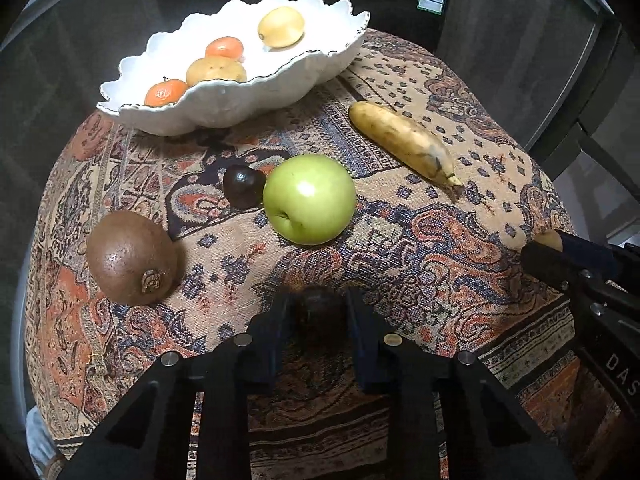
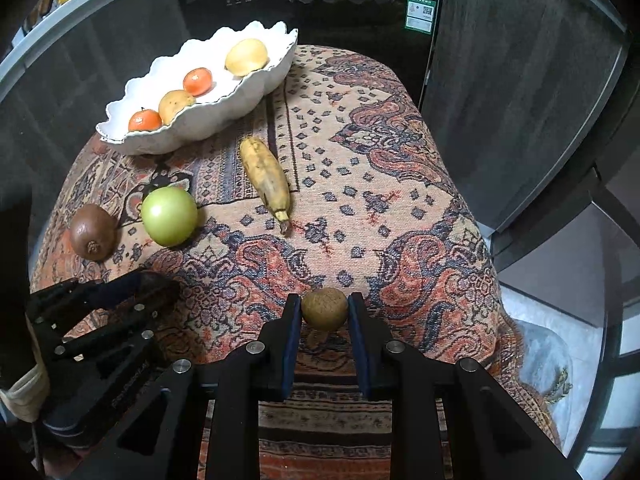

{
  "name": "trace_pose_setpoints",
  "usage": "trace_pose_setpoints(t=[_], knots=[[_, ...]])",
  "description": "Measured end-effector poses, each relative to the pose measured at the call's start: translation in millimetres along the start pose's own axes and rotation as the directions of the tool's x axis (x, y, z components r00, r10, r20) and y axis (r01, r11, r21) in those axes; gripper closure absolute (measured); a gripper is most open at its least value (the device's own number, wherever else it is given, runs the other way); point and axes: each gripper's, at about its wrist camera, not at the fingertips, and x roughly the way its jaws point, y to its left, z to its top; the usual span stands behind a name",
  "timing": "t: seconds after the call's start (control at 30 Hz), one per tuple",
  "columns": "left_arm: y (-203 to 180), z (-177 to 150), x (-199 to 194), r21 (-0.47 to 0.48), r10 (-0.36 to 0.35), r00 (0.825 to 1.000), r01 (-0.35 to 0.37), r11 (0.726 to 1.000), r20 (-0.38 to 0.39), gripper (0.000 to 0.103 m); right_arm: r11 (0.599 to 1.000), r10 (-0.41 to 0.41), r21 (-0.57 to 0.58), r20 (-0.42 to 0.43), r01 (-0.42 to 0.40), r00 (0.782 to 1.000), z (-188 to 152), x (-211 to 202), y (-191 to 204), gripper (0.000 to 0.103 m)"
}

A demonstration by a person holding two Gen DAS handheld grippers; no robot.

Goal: Organize fruits
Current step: 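Carry the plum with the left tool to the bowl while the right tool carries the small fruit, then open the left tool to drop the plum in the bowl while the right tool releases the small fruit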

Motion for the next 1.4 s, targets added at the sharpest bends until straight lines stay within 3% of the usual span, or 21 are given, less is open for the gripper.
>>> trace_pose_setpoints(t=[0.37,0.67,1.07,1.4], knots=[[17,4,-27,-0.028,0.011,0.999,-0.01,1.0,0.038,0.076,1.0,0.0,-0.028,0.025,0.001,1.0,8,-13,11,0.078],[46,25,-61,-0.067,0.033,0.994,-0.026,0.997,0.1,0.076,0.997,0.018,-0.077,0.095,-0.01,0.995,39,-35,33,0.078],[91,81,-89,-0.11,0.08,0.977,-0.059,0.992,0.199,0.076,0.989,0.069,-0.14,0.189,-0.043,0.98,106,-53,73,0.078],[102,125,-70,-0.124,0.066,0.979,-0.042,0.991,0.193,0.076,0.985,0.114,-0.149,0.171,-0.089,0.979,151,-33,80,0.078]])
